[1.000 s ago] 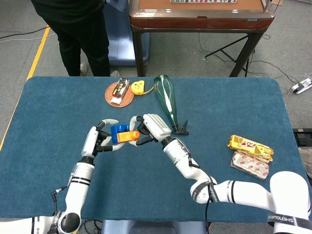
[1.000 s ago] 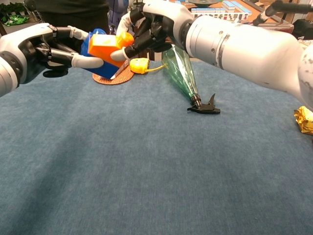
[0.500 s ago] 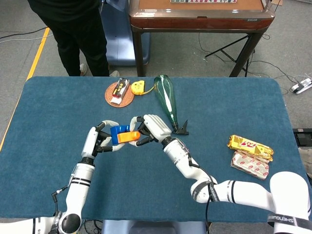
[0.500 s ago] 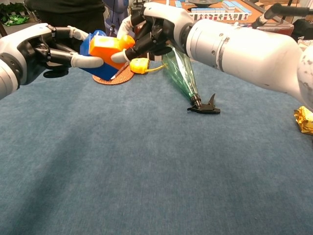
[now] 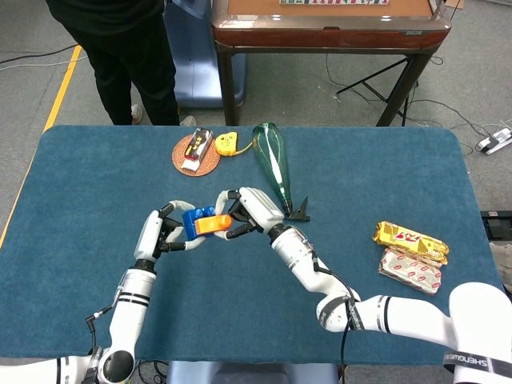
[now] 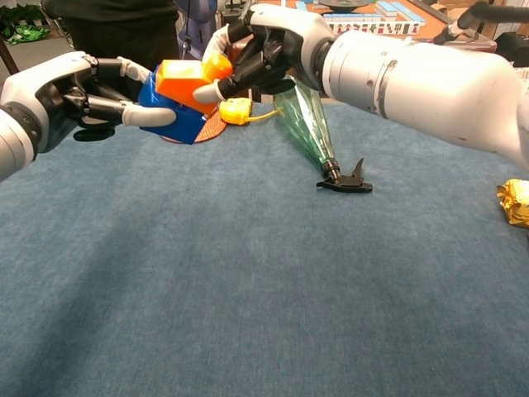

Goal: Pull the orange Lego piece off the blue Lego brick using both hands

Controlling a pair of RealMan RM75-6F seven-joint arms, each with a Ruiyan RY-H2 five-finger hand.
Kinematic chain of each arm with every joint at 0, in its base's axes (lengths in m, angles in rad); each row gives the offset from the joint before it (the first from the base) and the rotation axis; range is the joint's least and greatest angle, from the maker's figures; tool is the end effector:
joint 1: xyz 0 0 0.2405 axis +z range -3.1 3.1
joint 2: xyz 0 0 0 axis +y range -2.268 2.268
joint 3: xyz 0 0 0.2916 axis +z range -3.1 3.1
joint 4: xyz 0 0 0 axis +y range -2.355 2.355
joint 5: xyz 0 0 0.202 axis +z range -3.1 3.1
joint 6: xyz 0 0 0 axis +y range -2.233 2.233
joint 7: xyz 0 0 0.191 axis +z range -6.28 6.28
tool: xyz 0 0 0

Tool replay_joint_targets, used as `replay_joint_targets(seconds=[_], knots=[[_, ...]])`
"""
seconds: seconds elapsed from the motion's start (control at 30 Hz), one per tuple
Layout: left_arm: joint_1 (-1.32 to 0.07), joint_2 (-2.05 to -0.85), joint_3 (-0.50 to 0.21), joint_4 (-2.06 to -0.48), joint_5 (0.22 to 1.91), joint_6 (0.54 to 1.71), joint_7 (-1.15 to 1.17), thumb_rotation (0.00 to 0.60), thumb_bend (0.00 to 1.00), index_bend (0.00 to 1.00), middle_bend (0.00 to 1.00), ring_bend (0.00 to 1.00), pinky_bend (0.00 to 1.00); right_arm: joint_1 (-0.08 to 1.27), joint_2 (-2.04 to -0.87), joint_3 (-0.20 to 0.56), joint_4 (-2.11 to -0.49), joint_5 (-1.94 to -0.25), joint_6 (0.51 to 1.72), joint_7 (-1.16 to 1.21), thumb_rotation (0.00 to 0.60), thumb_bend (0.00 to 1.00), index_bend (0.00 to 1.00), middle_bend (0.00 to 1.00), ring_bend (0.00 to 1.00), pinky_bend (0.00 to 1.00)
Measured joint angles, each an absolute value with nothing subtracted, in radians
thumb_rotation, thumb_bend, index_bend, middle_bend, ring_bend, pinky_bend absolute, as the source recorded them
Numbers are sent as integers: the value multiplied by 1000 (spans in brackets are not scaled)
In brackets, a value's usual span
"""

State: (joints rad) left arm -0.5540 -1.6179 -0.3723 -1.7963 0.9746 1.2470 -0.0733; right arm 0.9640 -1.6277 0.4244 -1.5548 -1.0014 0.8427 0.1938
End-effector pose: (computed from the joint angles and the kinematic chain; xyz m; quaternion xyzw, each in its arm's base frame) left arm -0.1470 0.3743 0.0199 -0.4123 -0.6306 -0.5810 0.3078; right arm -0.0039 -0.4342 -0.0297 0.5998 -0.5679 0.5410 0.1581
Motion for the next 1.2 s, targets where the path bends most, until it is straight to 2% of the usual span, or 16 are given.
replay_joint_targets(seconds=[0.3,0.57,0.7,0.77,0.8,0.87,0.9,0.93,1.03,1.13,1.2], knots=[[-544,-1622,-364,-1771,974,1243,-75,600,23,787,1000,1000,1000,946,-1610,417,-1577,-1026,851,210,600,490,645,1000,1000,1000],[-537,-1626,-308,-1725,1016,1237,-38,600,22,776,1000,1000,1000,925,-1587,387,-1580,-1046,882,162,600,490,648,1000,1000,1000],[-535,-1621,-271,-1704,1032,1213,-6,600,23,689,1000,1000,1000,918,-1577,350,-1560,-1049,894,79,600,480,653,1000,1000,1000],[-535,-1615,-257,-1697,1038,1201,9,600,23,612,1000,1000,1000,915,-1572,322,-1543,-1052,898,25,600,412,653,1000,1000,1000],[-534,-1613,-253,-1695,1042,1199,15,600,23,569,1000,999,1000,914,-1571,309,-1534,-1054,899,2,600,341,648,1000,1000,1000],[-534,-1610,-245,-1690,1050,1198,32,600,23,459,1000,994,1000,912,-1570,279,-1512,-1059,901,-49,600,141,584,1000,1000,1000],[-534,-1608,-242,-1688,1054,1198,41,600,23,380,1000,989,1000,911,-1571,267,-1502,-1061,901,-70,600,49,507,1000,1000,1000],[-535,-1605,-237,-1687,1059,1199,55,600,23,306,1000,986,1000,910,-1571,256,-1493,-1064,902,-89,600,5,416,1000,1000,1000],[-534,-1598,-227,-1686,1077,1209,98,600,23,176,1000,977,1000,906,-1574,229,-1470,-1075,908,-139,600,0,193,988,1000,1000],[-530,-1592,-219,-1686,1101,1237,135,600,23,118,1000,975,1000,900,-1573,217,-1466,-1094,921,-163,600,0,81,970,1000,1000],[-526,-1586,-216,-1690,1110,1249,152,600,23,98,1000,975,1000,894,-1565,214,-1474,-1104,928,-168,600,0,49,960,1000,1000]])
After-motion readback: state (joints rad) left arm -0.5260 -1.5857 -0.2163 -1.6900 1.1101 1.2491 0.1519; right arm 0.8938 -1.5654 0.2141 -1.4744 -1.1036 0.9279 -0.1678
